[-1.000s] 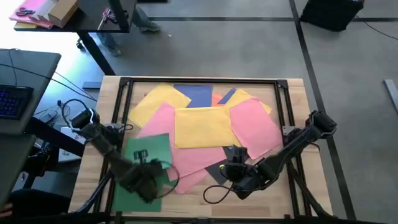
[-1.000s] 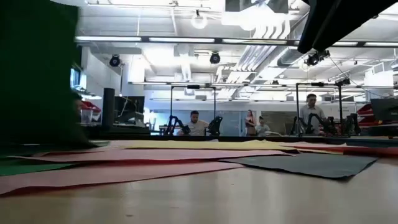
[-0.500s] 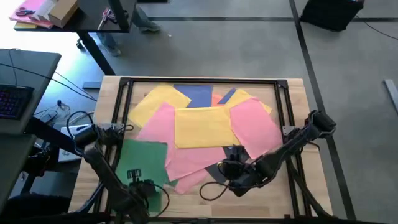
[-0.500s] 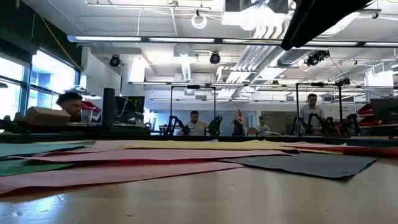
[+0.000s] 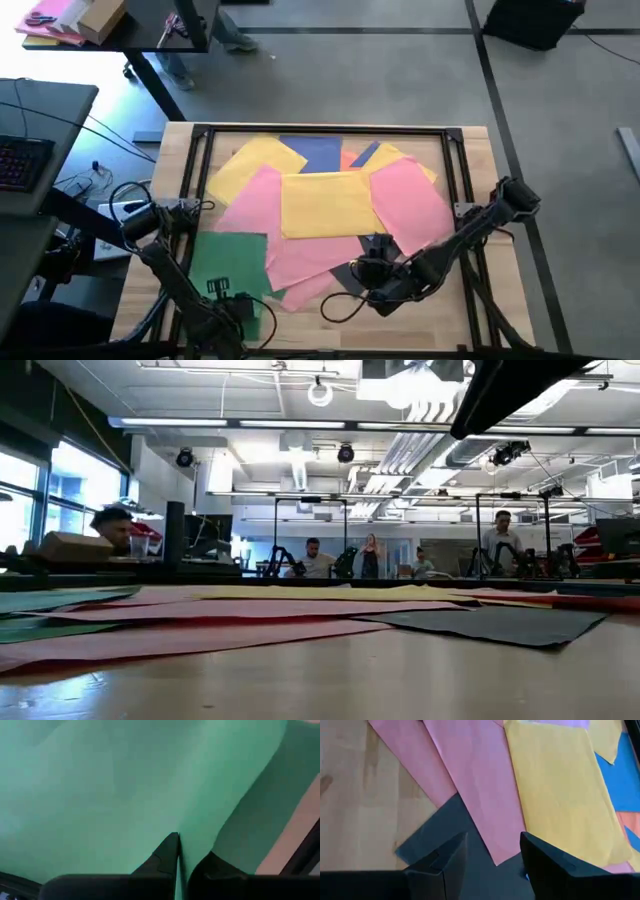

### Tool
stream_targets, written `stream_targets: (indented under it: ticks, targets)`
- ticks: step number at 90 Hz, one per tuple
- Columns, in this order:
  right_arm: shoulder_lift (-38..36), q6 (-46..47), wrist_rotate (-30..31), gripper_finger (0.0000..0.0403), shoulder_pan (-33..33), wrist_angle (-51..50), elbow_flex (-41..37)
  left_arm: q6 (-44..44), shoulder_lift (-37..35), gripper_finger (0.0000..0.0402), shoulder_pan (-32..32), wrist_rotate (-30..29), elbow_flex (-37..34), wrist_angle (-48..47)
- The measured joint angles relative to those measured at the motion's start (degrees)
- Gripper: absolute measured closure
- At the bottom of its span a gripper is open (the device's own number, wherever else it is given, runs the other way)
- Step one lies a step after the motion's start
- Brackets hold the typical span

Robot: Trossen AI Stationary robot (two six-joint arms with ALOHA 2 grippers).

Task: Organize paper
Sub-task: Stack the green paper on top of the other green paper to the bottom left of the table

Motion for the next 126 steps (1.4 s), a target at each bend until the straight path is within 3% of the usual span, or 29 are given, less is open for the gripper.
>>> stream_targets:
  ticks: [41,53,91,126]
  targets:
    - [0.0,-0.07,-0.65,0.0236,0.0,1.01,0.02,0.67,0.0,0.0339,1.09,3.82,0.02,2.44]
    - [0.0,-0.02,-1.71,0.0235,0.0,1.05,0.0,1.15,0.0,0.0321,1.33,7.25,0.02,2.47]
    - [0.0,-0.02,-2.27,0.0235,0.0,1.06,0.0,0.11,0.0,0.0292,1.72,10.11,0.07,4.24]
    - [0.0,0.0,-2.62,0.0235,0.0,1.05,0.0,-0.35,0.0,0.024,1.85,14.89,0.07,4.31]
